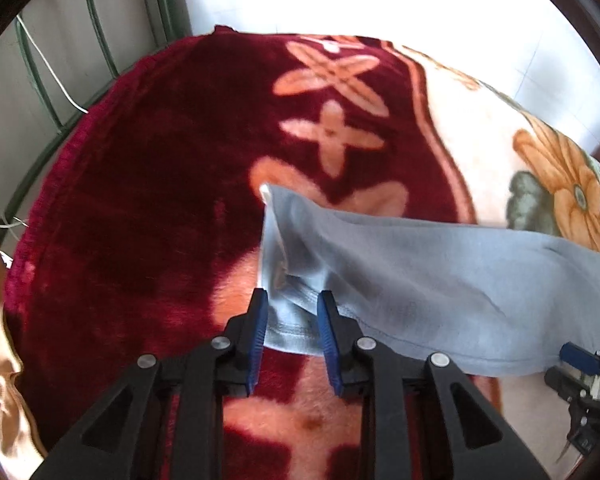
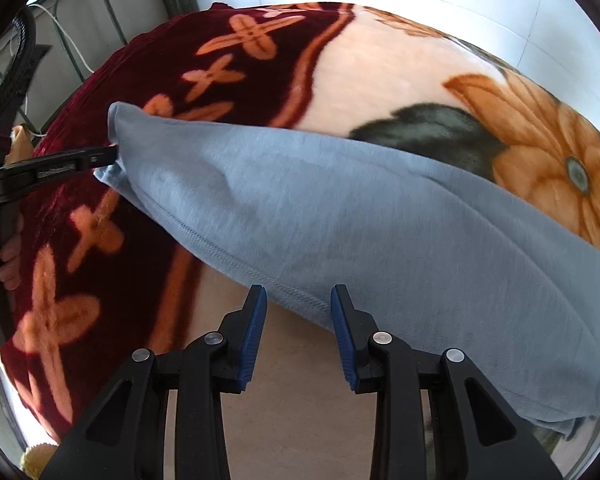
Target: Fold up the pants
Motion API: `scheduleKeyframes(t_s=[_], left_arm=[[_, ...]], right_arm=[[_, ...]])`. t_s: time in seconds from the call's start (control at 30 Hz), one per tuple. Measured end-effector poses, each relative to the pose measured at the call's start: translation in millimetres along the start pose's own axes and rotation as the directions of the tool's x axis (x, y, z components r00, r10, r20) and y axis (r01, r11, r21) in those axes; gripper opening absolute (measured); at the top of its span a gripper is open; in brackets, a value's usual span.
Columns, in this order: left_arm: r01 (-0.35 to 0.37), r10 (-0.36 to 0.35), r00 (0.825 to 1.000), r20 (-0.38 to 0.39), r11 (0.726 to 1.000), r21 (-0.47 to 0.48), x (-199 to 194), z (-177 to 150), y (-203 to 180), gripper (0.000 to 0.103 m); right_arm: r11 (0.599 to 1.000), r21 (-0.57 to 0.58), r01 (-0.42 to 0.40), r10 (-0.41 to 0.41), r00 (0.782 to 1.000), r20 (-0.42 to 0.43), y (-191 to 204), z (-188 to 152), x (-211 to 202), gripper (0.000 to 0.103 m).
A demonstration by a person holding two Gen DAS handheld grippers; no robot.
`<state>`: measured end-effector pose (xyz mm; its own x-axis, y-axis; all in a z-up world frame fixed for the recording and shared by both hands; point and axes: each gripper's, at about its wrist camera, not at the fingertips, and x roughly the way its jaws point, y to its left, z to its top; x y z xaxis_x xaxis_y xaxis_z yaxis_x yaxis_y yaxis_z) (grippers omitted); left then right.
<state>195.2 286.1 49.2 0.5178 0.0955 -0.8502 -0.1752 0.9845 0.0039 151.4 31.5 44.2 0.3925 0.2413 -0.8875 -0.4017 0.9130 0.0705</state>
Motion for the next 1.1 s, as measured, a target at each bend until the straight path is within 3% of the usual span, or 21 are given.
scheduleKeyframes(t_s=[0.2, 0.33, 0.5, 0.6, 0.7, 0.77, 1.03, 1.1], left_arm=[[0.000, 0.000, 1.000, 0.008, 0.999, -0.040, 11.3, -1.0, 0.1, 0.027], [-0.002, 0.008, 0.998, 0.058, 0.995, -0.100, 3.0, -1.4, 10.2, 0.030], [0.045, -0.042, 0.998, 0.036, 0.995, -0.090, 8.2, -5.1, 10.2, 0.030], [0.048, -0.043, 0.997, 0.060, 0.996, -0.081, 9.4, -6.6, 5.7, 0.030], [0.026, -0.023, 0.998, 0.055, 0.998, -0.057, 13.2, -4.9, 0.7, 0.023], [0.018, -0.015, 0.998, 0.055, 0.998, -0.055, 14.1, -2.9, 1.2, 0.008], [0.084, -0.069, 0.991, 0.115, 0.987, -0.135, -25.5, -12.1, 16.5, 0.006], [0.053, -0.038, 0.995, 0.097, 0.987, -0.154, -27.0, -16.8, 23.4, 0.005]], right_arm=[[0.999, -0.035, -0.020, 0.020, 1.000, -0.006, 8.4, -3.8, 3.4, 0.034], [0.999, -0.019, -0.036, 0.036, 0.999, -0.001, 5.9, -5.0, 3.2, 0.034], [0.998, -0.001, -0.061, 0.061, 0.998, -0.010, 2.9, -4.9, 6.0, 0.034], [0.997, 0.027, -0.077, 0.077, 0.997, -0.007, -2.6, -4.3, 6.2, 0.034], [0.996, 0.035, -0.082, 0.083, 0.997, -0.008, -4.5, -3.7, 6.7, 0.034], [0.996, 0.032, -0.080, 0.081, 0.997, -0.006, -3.3, -2.6, 6.7, 0.034], [0.996, 0.040, -0.081, 0.081, 0.997, 0.007, -6.2, -3.7, 3.7, 0.034], [0.996, 0.043, -0.083, 0.083, 0.997, 0.006, -7.1, -4.3, 4.1, 0.034]])
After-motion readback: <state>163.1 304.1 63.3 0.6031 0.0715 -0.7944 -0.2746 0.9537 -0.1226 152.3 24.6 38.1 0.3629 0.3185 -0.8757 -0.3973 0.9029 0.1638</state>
